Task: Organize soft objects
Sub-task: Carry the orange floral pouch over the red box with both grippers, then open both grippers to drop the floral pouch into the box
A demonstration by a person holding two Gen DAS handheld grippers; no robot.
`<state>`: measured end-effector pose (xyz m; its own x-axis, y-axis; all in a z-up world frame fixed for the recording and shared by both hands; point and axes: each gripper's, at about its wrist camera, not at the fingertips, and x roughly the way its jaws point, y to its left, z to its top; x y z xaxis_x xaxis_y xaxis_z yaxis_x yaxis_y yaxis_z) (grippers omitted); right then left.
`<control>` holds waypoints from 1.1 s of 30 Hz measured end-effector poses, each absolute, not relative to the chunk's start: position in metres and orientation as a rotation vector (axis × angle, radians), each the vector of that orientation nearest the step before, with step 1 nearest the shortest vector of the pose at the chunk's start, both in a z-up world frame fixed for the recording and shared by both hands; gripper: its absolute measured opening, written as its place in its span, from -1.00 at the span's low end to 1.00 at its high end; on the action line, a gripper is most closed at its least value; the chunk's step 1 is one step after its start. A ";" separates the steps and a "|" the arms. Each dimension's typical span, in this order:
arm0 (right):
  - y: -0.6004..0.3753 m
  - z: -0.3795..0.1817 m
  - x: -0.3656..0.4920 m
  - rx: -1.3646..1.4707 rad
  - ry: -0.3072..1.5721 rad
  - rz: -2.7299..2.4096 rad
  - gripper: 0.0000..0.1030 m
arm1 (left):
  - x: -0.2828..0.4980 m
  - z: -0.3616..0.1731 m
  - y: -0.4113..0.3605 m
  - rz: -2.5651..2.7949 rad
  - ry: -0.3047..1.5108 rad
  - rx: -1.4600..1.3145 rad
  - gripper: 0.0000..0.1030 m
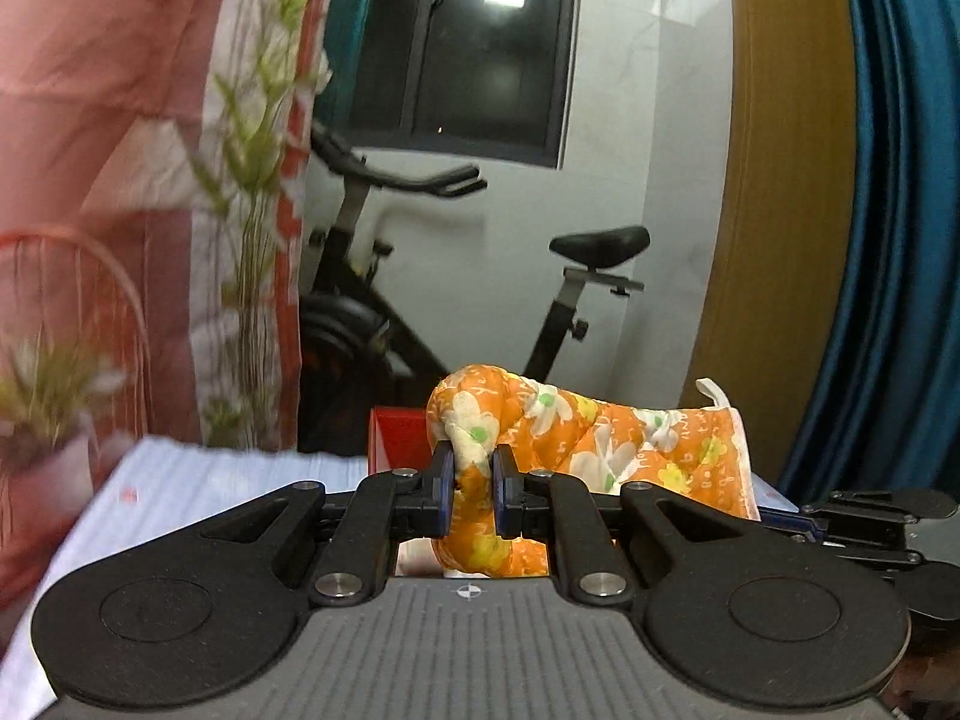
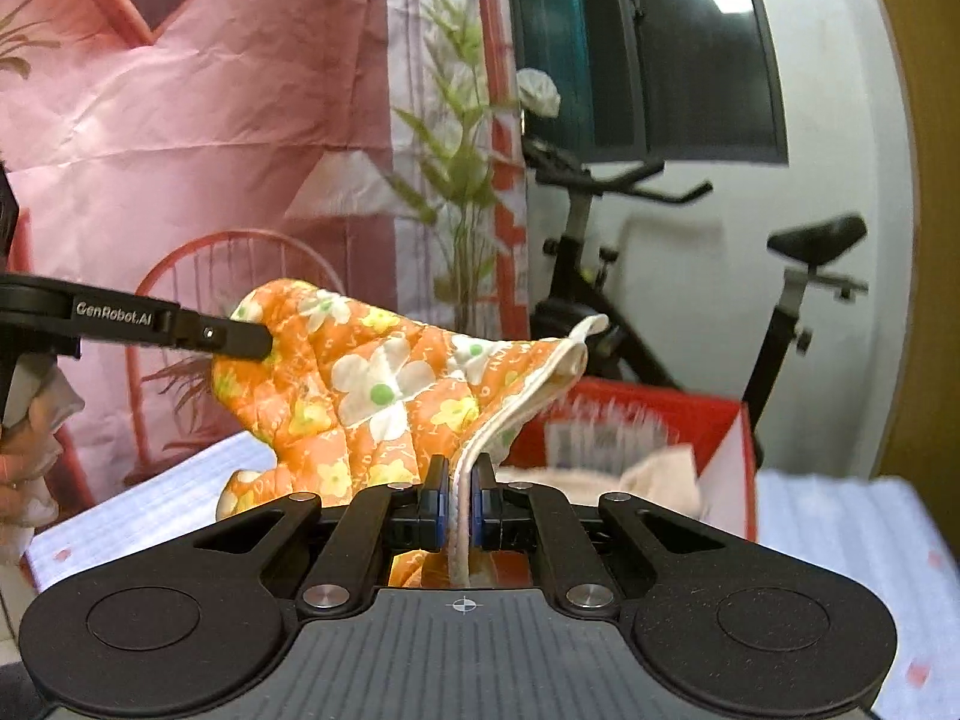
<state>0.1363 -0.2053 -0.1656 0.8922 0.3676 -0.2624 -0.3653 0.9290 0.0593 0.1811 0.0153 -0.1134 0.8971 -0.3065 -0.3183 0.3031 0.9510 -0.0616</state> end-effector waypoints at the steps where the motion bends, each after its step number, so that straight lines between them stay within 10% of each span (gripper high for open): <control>1: -0.205 -0.161 0.144 -0.008 0.266 0.375 -0.87 | 0.189 -0.111 0.012 -0.314 0.328 -0.007 -0.73; 33: -0.247 -0.217 0.316 0.167 0.719 0.223 -0.86 | 0.331 -0.196 -0.044 -0.478 0.840 0.081 -0.73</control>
